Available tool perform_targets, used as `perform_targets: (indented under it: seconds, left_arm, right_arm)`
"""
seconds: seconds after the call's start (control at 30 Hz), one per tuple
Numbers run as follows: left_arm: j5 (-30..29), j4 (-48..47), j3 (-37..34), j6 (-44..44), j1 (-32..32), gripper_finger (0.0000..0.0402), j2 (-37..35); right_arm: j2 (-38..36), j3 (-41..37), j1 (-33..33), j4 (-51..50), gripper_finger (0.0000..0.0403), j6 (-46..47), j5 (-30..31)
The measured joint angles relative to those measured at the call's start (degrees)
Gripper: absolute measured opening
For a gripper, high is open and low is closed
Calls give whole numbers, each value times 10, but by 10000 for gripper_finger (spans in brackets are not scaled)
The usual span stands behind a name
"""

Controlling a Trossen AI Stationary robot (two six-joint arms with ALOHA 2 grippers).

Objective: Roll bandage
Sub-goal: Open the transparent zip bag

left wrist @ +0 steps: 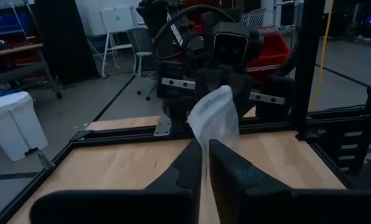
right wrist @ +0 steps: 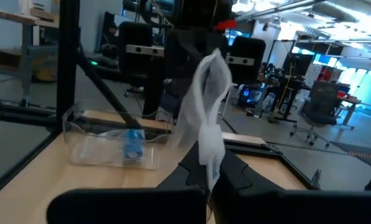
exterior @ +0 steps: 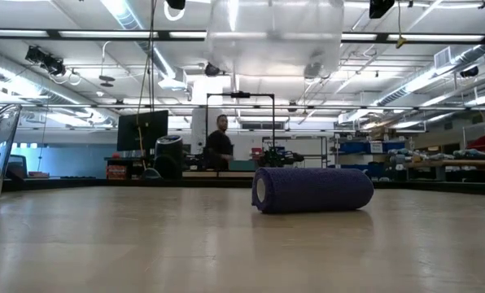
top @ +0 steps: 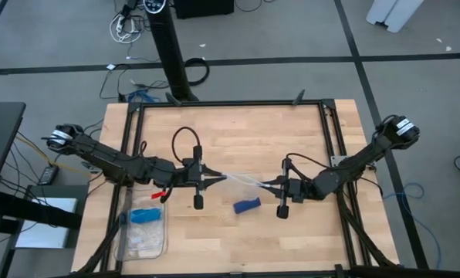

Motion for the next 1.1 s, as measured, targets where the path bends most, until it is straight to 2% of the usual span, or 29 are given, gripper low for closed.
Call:
perform_targets:
  seconds: [0.3,0.5,0.63,0.8,0.97,1.1]
  left_arm:
    - [2,12,0,-18,-3,69,0]
    - [55,30,0,-38,-3,71,0]
    - [65,28,1,-60,-1,71,0]
    - [64,16,1,-61,-1,53,0]
    - [64,15,1,-46,-1,10,0]
    - [74,12,1,-45,-1,6,7]
  right_arm:
    - [-21,0,13,-29,1,-10,3]
    - [-25,0,14,-64,1,10,3]
    - [-25,0,14,-74,0,19,2]
    - [-25,0,14,-73,0,20,0]
    - [-25,15,9,-94,0,24,-12]
    - [-25,45,-1,-147,0,30,-29]
